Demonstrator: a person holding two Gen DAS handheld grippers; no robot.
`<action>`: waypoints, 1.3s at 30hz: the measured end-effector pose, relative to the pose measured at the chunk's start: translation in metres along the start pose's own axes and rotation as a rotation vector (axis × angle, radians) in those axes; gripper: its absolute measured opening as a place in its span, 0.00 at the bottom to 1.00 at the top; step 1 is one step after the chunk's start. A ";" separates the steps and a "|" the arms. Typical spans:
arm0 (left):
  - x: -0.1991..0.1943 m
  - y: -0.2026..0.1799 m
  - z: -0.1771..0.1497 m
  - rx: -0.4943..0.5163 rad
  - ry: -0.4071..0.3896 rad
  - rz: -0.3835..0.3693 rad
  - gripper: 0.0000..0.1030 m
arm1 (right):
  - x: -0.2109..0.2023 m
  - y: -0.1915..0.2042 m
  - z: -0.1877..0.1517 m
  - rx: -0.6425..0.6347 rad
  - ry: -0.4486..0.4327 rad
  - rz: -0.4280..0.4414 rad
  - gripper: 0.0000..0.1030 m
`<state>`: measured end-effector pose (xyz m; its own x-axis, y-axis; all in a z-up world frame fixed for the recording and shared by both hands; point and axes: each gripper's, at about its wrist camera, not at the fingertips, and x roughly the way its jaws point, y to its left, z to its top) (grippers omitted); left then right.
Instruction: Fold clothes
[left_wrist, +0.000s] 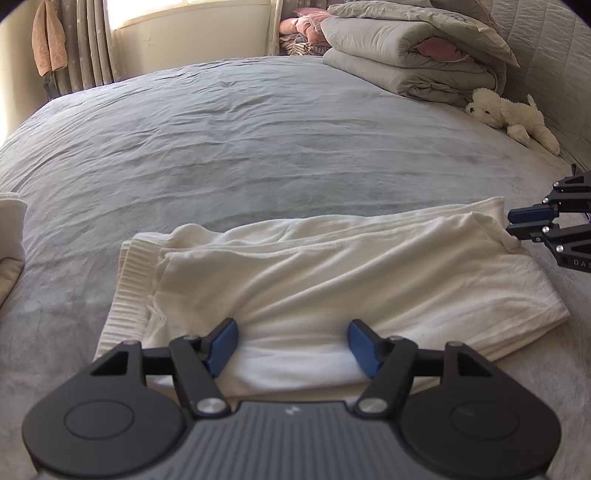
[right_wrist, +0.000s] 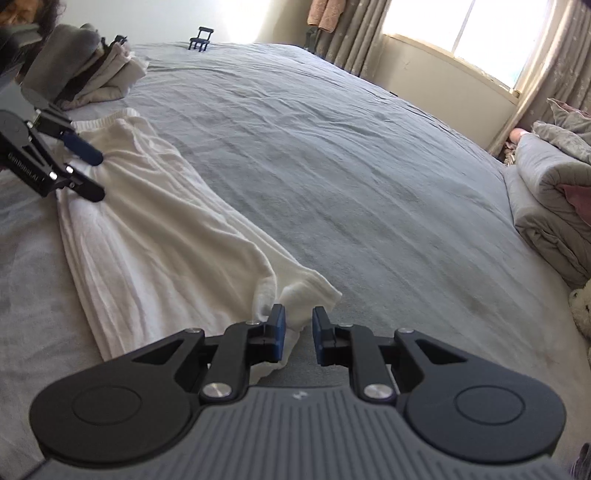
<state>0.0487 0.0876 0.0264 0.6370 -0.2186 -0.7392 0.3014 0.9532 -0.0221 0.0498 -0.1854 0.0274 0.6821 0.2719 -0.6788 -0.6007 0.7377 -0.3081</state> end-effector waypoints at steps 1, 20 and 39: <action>0.000 0.000 0.000 -0.001 0.000 0.000 0.66 | -0.001 0.002 -0.001 -0.016 0.001 0.009 0.18; 0.001 -0.002 0.000 0.007 -0.001 0.008 0.67 | -0.006 0.044 -0.009 -0.321 -0.025 -0.064 0.19; 0.001 -0.001 0.000 0.007 -0.001 0.006 0.68 | 0.012 -0.003 0.004 0.087 0.040 0.092 0.19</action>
<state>0.0490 0.0865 0.0257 0.6393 -0.2129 -0.7389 0.3027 0.9530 -0.0127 0.0617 -0.1816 0.0232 0.6077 0.3168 -0.7283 -0.6201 0.7622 -0.1858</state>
